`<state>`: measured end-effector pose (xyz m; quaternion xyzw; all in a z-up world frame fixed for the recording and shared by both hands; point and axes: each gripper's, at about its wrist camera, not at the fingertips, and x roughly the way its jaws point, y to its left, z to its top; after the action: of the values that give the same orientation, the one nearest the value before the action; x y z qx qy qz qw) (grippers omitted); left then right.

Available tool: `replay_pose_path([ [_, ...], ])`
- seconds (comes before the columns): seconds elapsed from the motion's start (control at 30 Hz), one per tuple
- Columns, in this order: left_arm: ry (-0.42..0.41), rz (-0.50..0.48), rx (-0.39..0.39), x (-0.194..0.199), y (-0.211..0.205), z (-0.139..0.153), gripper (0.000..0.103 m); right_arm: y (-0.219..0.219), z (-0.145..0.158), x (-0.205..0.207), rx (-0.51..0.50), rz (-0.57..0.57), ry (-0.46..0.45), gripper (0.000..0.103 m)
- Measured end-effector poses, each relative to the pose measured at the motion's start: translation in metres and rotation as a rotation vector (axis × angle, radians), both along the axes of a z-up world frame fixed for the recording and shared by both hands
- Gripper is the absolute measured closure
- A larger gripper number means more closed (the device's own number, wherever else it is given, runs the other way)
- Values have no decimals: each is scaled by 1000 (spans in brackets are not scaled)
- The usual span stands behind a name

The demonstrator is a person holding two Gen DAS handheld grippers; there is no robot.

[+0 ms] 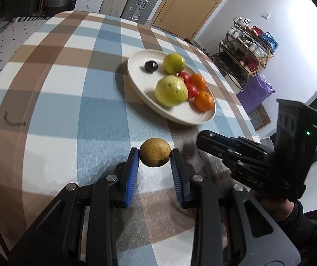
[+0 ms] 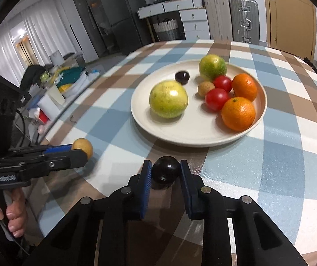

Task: Organize fruits
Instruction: 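Carry the yellow-brown fruit with left gripper while right gripper carries plum over plate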

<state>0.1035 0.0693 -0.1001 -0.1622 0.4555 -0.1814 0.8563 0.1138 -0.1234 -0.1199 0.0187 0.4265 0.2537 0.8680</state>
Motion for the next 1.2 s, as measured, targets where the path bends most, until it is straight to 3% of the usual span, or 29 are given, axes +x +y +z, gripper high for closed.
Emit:
replay_pose_path([
  [0.3,-32,3,12,32,-3,22,77,-10,38,7,107,15,-72,78],
  [0.57,-44,-7,30,72,-11,35,77,-5,57,38,160,45,-90,78],
  [0.87,-24,-27,33,122,-21,39,77,0,64,82,188,58,-45,78],
  [1.2,22,-47,25,160,-28,24,77,-3,54,121,177,55,-4,78],
])
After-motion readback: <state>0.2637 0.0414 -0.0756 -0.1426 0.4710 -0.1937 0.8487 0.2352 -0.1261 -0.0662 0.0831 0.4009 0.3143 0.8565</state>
